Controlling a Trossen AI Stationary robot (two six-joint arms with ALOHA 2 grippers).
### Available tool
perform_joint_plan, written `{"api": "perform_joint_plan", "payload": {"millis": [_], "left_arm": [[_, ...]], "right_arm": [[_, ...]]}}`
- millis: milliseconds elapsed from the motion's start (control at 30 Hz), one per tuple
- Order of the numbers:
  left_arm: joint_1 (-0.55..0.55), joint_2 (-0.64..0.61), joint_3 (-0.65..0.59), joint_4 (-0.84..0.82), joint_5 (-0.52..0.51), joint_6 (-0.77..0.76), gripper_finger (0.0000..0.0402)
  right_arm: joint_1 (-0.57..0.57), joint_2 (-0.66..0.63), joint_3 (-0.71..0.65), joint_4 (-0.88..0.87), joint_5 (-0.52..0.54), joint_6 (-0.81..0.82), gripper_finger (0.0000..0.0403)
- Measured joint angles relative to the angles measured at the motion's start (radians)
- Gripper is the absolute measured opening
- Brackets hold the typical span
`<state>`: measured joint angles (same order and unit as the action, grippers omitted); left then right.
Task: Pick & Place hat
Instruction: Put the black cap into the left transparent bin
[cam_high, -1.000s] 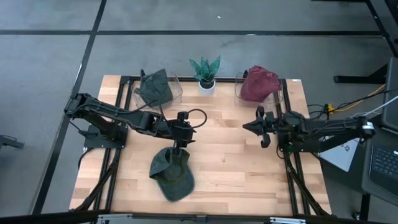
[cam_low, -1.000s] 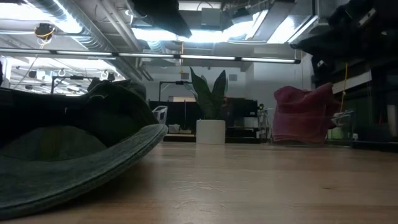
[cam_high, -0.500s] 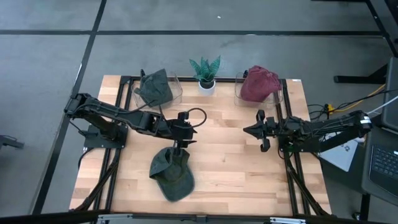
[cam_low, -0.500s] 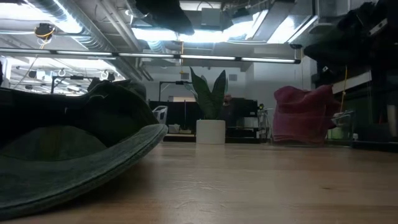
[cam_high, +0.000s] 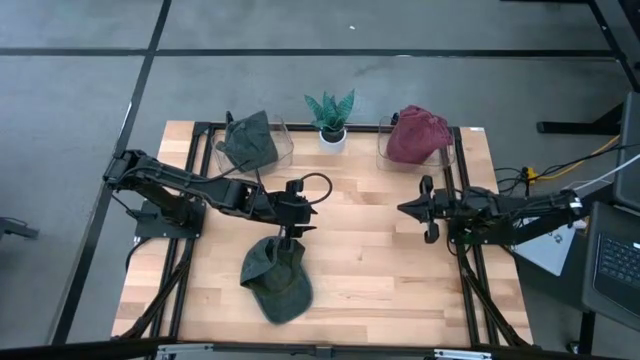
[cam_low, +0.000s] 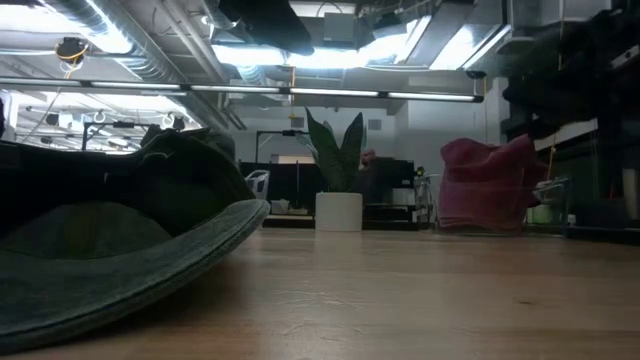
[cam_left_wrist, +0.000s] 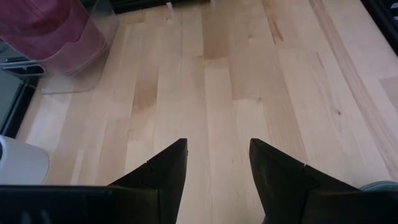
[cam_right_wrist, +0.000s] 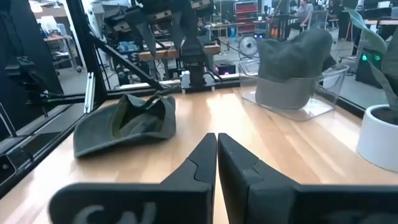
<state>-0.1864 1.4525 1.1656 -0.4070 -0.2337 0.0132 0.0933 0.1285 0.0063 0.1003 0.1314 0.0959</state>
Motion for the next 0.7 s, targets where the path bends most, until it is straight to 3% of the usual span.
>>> {"api": "perform_joint_plan", "payload": {"millis": [333, 700], "left_arm": [[-0.002, 0.000, 0.000, 0.000, 0.000, -0.023, 0.0171], [-0.002, 0.000, 0.000, 0.000, -0.008, -0.105, 0.0171]], "right_arm": [[0.000, -0.119, 0.029, -0.153, -0.105, -0.055, 0.0017], [-0.001, -0.118, 0.003, -0.068, -0.029, -0.029, 0.0016]]}}
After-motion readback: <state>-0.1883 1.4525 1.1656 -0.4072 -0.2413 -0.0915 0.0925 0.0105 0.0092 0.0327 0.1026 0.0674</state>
